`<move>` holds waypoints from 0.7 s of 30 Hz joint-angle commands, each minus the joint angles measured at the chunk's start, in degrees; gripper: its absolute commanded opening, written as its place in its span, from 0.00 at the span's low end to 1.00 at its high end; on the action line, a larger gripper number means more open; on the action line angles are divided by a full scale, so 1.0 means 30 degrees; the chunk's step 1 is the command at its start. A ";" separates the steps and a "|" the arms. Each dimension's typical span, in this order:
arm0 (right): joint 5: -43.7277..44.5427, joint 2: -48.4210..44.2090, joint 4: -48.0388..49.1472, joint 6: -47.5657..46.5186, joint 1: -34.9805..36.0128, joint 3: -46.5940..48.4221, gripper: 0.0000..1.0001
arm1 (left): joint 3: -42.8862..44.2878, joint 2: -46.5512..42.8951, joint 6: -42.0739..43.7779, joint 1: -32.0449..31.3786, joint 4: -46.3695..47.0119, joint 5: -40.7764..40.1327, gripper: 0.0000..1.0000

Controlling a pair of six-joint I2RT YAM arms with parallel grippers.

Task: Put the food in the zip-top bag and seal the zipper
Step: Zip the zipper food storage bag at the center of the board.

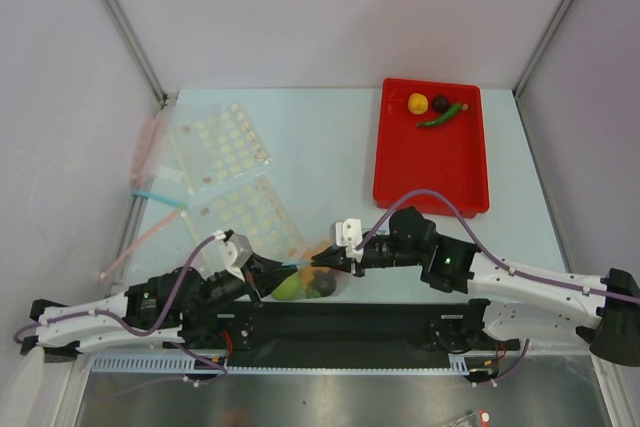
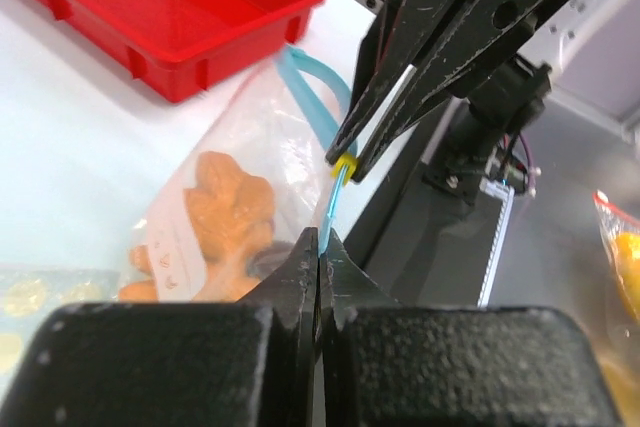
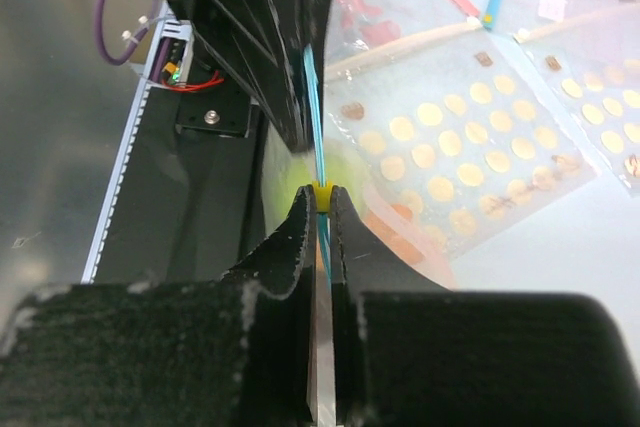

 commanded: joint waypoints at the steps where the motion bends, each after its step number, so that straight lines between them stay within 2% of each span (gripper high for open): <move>1: 0.0554 -0.0530 -0.1379 0.0762 -0.1035 0.0662 0.00 | 0.1501 -0.1537 -0.0960 -0.0089 -0.0027 -0.2388 0.00; 9: 0.1343 -0.0999 -0.1994 0.1700 -0.3466 0.0428 0.00 | 0.1707 -0.4670 -0.2132 -0.0089 -0.1698 -0.8484 0.00; 14: 0.1082 -0.1174 -0.2347 0.3160 -0.7358 -0.0332 0.00 | 0.1676 -0.6407 -0.2949 -0.0089 -0.2982 -1.1734 0.00; 18: -0.0471 -0.2081 -0.1966 0.4102 -0.9823 -0.1181 0.00 | 0.1766 -0.6404 -0.3071 -0.0089 -0.3018 -1.2326 0.00; 21: 0.0081 -0.3077 -0.2024 0.4307 -1.0674 -0.1563 0.00 | 0.1706 -0.6611 -0.3099 -0.0089 -0.3192 -1.2590 0.00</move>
